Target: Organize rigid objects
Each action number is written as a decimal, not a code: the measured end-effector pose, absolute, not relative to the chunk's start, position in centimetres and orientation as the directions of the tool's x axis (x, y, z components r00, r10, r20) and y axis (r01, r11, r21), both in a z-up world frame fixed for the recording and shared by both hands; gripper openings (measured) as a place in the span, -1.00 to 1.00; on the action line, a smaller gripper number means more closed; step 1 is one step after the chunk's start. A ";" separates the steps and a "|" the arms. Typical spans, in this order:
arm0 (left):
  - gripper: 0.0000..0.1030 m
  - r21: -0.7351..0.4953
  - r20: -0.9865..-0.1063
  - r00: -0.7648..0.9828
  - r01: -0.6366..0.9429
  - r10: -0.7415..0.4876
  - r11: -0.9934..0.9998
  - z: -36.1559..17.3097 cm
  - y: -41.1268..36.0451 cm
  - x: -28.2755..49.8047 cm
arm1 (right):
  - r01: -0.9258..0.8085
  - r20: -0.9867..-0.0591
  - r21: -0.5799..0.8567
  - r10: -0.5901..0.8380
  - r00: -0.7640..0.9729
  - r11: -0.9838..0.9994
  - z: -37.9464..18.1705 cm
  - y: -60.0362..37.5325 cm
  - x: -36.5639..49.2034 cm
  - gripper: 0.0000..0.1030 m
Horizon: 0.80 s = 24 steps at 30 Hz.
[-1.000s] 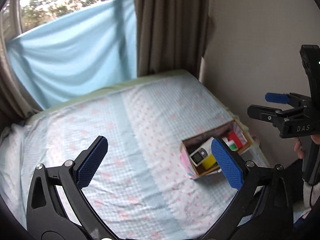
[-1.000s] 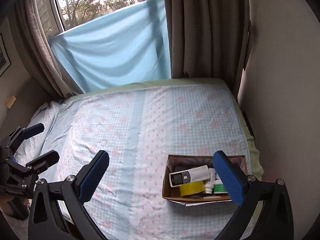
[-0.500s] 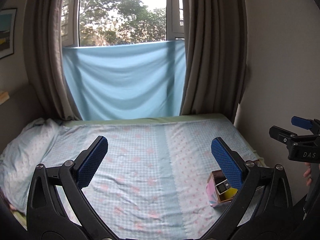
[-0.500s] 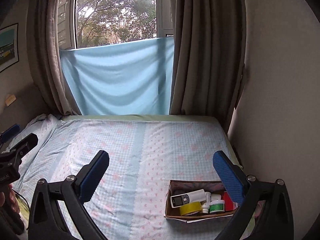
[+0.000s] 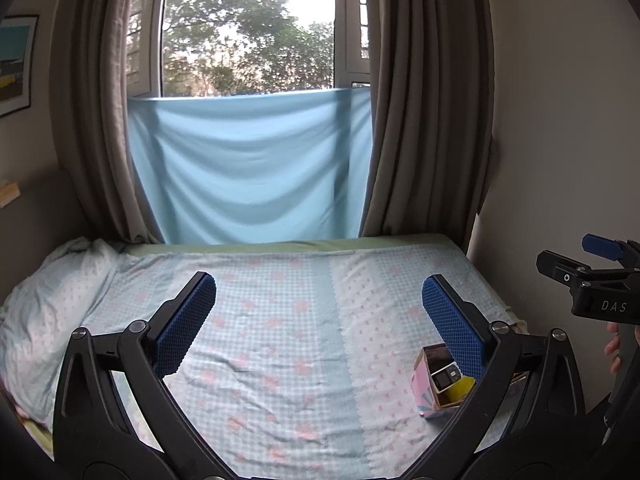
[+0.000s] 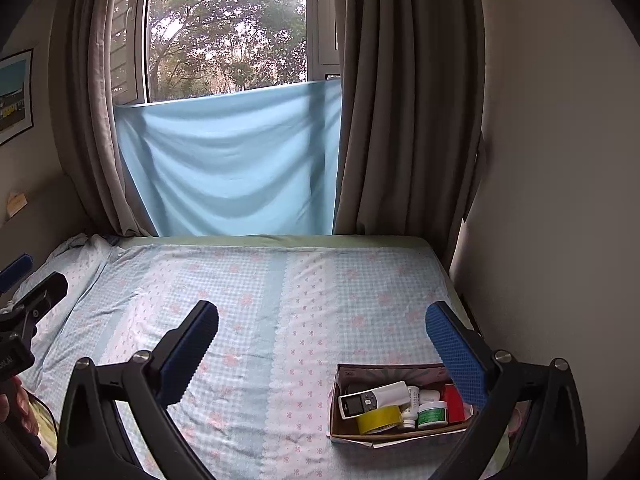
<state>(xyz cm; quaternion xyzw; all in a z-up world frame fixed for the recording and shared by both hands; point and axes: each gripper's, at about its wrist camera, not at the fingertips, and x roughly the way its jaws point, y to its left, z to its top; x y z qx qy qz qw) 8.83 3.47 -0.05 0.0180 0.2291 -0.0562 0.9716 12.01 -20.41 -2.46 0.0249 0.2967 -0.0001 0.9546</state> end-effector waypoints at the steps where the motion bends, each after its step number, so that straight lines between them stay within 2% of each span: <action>1: 0.99 0.009 -0.448 0.888 0.119 -0.102 0.993 -0.1 3.5 8.8 | 0.013 -0.567 0.047 0.016 0.824 0.999 -2.5 -20.4 12.0 1.00; 24: 0.99 0.017 -0.446 0.891 0.103 -0.085 0.995 0.3 3.4 7.9 | 0.015 -0.554 0.040 0.010 0.832 0.999 -1.8 -19.9 11.0 1.00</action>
